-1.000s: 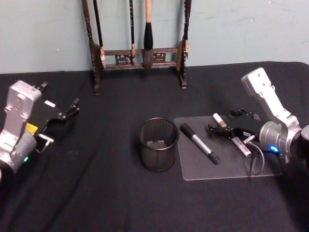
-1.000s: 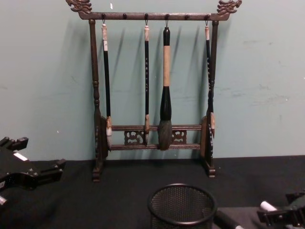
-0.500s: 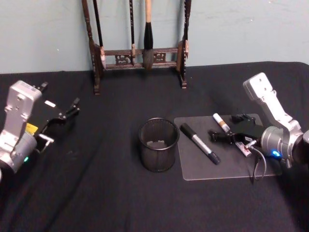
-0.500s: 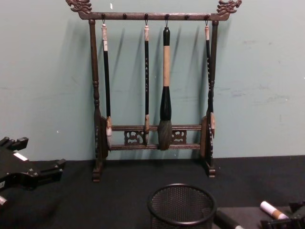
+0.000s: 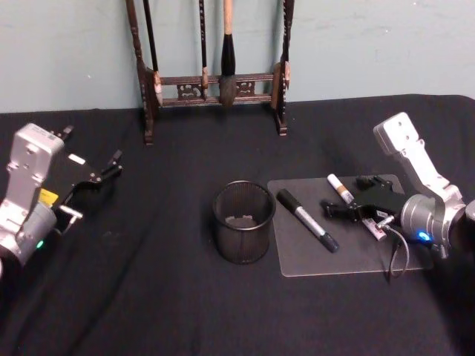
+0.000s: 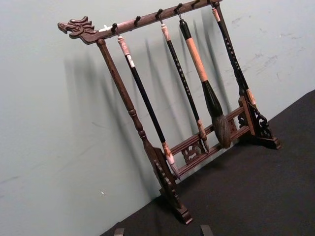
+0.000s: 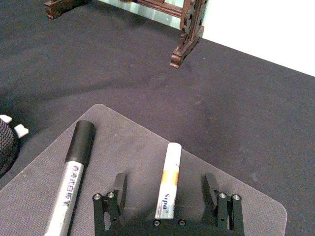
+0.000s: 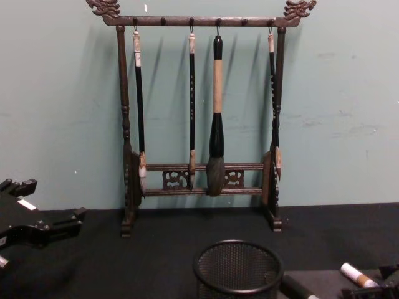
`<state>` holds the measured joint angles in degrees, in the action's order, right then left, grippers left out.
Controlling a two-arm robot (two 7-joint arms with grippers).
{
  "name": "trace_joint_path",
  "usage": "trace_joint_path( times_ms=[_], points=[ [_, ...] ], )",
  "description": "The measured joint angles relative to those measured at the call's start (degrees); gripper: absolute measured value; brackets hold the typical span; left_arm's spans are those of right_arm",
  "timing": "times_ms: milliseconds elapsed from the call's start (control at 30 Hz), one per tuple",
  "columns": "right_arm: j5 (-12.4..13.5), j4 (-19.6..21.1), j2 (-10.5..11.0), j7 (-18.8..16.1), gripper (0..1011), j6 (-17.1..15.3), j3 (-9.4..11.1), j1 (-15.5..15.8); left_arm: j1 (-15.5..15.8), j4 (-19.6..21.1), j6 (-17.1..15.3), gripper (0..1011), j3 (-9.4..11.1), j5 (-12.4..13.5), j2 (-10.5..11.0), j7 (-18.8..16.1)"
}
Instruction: Pick up the water-based marker from the table and place it into the pen holder.
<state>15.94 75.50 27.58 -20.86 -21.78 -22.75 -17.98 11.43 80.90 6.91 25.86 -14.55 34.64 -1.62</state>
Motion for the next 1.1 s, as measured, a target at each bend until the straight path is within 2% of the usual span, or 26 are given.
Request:
trace_joint_path(
  times_ms=[567,833,867,933,1067,1100],
  points=[
    [0.1,0.0,0.1,0.0,1000,0.0,-0.1,-0.1,0.0,0.0,0.0,1001,0.0,0.0,0.0,0.0],
    [0.2,0.0,0.1,0.0,842,0.0,-0.2,-0.1,0.0,0.0,0.0,1001,0.0,0.0,0.0,0.0],
    [0.2,0.0,0.1,0.1,791,0.0,-0.2,-0.1,0.0,0.0,0.0,1001,0.0,0.0,0.0,0.0],
    [0.2,0.0,0.1,0.1,761,0.0,-0.2,-0.1,0.0,0.0,0.0,1001,0.0,0.0,0.0,0.0],
    [0.2,0.0,0.1,0.1,638,0.0,-0.2,-0.1,0.0,0.0,0.0,1001,0.0,0.0,0.0,0.0],
    [0.2,0.0,0.1,0.1,578,0.0,-0.2,-0.1,0.0,0.0,0.0,1001,0.0,0.0,0.0,0.0]
  ],
)
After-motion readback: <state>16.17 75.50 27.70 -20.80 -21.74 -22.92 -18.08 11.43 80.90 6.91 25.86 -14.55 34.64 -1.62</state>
